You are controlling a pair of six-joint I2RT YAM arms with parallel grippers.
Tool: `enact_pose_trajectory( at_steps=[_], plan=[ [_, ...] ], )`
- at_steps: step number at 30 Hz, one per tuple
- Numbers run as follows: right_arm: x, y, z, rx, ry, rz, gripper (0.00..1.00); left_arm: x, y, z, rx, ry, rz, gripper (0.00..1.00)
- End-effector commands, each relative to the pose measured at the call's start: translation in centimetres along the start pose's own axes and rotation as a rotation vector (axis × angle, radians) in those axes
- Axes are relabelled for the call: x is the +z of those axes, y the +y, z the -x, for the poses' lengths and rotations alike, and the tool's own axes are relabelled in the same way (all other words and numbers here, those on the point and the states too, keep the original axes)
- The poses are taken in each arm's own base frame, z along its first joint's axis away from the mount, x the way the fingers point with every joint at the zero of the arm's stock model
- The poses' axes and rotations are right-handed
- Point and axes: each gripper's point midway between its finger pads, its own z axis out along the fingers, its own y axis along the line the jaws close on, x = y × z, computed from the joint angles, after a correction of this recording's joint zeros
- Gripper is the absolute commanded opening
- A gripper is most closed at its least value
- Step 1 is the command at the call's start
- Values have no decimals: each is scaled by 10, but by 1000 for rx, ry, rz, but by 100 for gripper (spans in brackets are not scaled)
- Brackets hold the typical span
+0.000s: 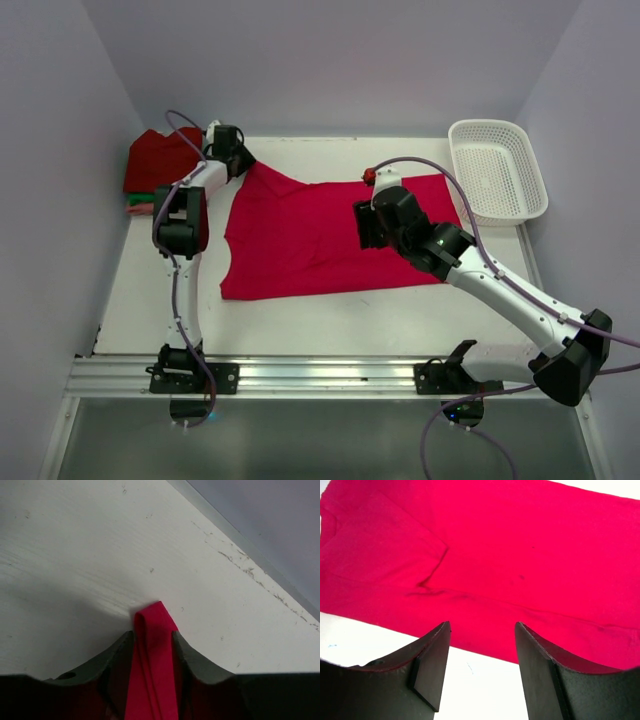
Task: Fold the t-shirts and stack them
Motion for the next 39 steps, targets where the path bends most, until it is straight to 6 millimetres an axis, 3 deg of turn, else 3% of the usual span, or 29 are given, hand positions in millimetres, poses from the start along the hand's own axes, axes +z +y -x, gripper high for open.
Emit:
enact_pose_trajectory(
  at_steps=[1, 5, 8, 9, 10, 12, 13, 16, 18, 20, 21, 23, 24, 27, 39],
  plan=[
    [-2, -13, 5, 36, -21, -61, 57, 4, 22, -10, -14, 29, 39, 38],
    [4, -28, 4, 66, -13, -128, 48, 3, 22, -7, -10, 25, 21, 15],
    [15, -52, 3, 126, -1, -213, 22, 0, 17, -2, 3, 20, -19, 0],
    [26, -69, 1, 158, 20, -265, 4, -2, 15, 2, 5, 9, -27, 0],
    [33, -77, 1, 185, 20, -285, 0, -7, 12, 7, 8, -4, -36, 0],
    [48, -92, 3, 217, 31, -325, 0, -13, 12, 17, 16, -20, -41, 0],
    [64, -105, -5, 229, 70, -366, 0, -20, 7, 26, 18, -37, -50, 0],
    [100, -123, -3, 250, 94, -429, 0, -35, 2, 46, 25, -64, -82, 0],
    [114, -128, 9, 255, 80, -435, 0, -42, 0, 54, 31, -75, -90, 0],
    [137, -130, 1, 243, 121, -433, 0, -48, -4, 61, 40, -90, -100, 0],
    [143, -131, 7, 241, 119, -431, 0, -50, -6, 63, 42, -92, -107, 0],
    [156, -132, 0, 231, 145, -433, 0, -52, -11, 67, 44, -101, -124, 0],
    [160, -131, 3, 232, 145, -422, 0, -53, -5, 79, 31, -112, -133, 0],
    [173, -134, 0, 242, 164, -411, 0, -48, -9, 80, 28, -104, -153, 0],
    [181, -142, 0, 266, 177, -395, 0, -12, 12, 60, 7, -49, -104, 3]
  ],
)
